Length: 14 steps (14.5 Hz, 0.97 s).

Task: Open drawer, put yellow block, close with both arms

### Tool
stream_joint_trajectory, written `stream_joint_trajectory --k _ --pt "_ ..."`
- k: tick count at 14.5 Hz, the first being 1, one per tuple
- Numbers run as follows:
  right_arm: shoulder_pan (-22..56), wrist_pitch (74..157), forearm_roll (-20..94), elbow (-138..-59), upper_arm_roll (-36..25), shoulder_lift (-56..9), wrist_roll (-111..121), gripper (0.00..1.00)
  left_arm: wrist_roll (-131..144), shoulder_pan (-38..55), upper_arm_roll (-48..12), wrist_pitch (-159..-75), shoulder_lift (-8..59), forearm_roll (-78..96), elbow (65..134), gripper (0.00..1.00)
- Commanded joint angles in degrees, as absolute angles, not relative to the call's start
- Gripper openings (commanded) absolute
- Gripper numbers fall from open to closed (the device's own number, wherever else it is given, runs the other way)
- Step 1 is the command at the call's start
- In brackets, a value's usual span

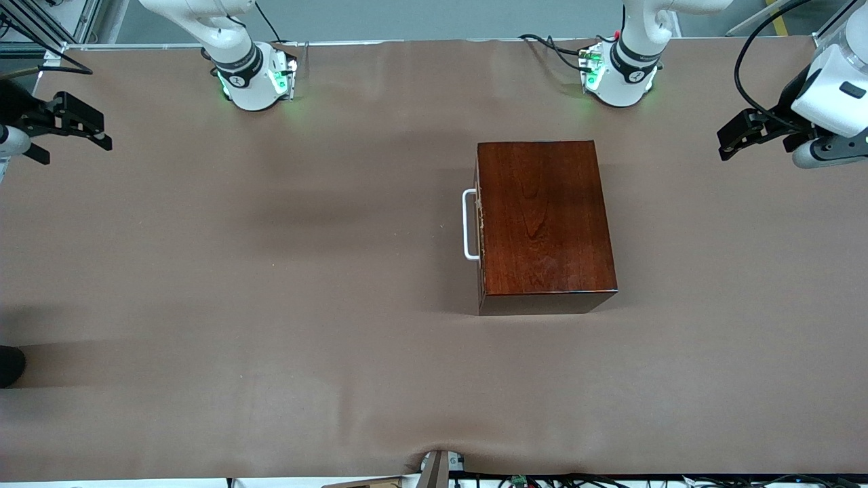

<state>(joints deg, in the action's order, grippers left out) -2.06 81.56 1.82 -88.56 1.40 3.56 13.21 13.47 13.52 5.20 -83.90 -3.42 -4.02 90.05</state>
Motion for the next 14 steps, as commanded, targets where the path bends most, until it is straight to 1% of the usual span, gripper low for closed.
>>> stream_joint_trajectory --k 1,2,4,5,14 --pt "-2.4 82.0 1.9 -89.2 1.5 4.2 13.4 1.0 12.0 12.4 4.5 -85.3 -4.2 -4.7 90.9 1.0" --pt "-2.4 82.0 1.9 -89.2 1.5 4.2 13.4 1.0 10.9 10.8 3.3 -85.3 -4.0 -4.7 91.2 1.0" --pt "-2.3 82.0 1.9 -89.2 1.5 4.2 13.4 1.0 10.7 2.5 -5.7 -85.8 -4.0 -4.6 91.8 1.0" --pt "-2.3 82.0 1.9 -89.1 1.5 4.2 13.4 1.0 10.7 0.6 -7.7 -85.9 -4.0 -4.6 91.9 1.0" --pt "-2.2 82.0 2.0 -89.2 1.5 4.2 13.4 1.0 10.5 1.0 -8.3 -85.3 -2.8 -4.7 90.0 1.0"
